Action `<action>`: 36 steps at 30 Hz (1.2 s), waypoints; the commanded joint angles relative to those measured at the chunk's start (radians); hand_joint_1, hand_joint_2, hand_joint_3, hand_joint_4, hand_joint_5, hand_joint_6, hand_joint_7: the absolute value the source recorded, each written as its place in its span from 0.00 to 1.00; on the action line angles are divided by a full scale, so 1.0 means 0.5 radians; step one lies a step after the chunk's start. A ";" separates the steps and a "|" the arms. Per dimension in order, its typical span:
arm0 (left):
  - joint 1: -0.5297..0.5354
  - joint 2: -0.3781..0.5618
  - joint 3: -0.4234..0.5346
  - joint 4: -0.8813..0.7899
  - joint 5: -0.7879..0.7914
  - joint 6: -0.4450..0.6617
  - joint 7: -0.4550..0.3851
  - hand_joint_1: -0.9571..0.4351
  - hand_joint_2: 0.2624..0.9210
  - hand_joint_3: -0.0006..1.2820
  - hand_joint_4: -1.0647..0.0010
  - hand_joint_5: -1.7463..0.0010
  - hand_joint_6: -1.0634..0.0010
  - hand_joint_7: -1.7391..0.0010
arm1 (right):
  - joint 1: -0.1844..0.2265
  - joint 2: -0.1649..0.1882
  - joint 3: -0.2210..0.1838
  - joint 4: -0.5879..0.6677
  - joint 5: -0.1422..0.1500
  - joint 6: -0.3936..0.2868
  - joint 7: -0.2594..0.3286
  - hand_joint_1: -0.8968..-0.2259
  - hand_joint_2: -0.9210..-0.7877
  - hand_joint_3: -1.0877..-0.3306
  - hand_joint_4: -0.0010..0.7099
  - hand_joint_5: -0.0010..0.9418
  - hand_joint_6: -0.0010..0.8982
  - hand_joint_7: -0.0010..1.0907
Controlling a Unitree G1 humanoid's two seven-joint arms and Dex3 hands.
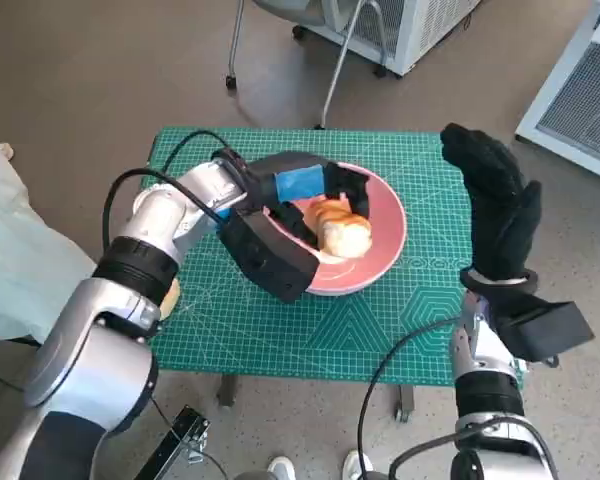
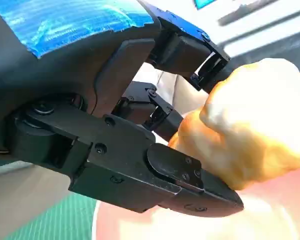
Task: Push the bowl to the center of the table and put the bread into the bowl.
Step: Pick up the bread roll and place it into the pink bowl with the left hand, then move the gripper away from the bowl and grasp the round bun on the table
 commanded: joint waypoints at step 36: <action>0.420 0.657 0.561 -0.879 -0.671 -0.130 -0.514 0.66 1.00 0.00 0.58 0.91 0.64 0.68 | -0.020 0.006 0.034 0.113 -0.084 -0.013 -0.002 0.53 0.00 0.36 0.54 0.00 0.06 0.70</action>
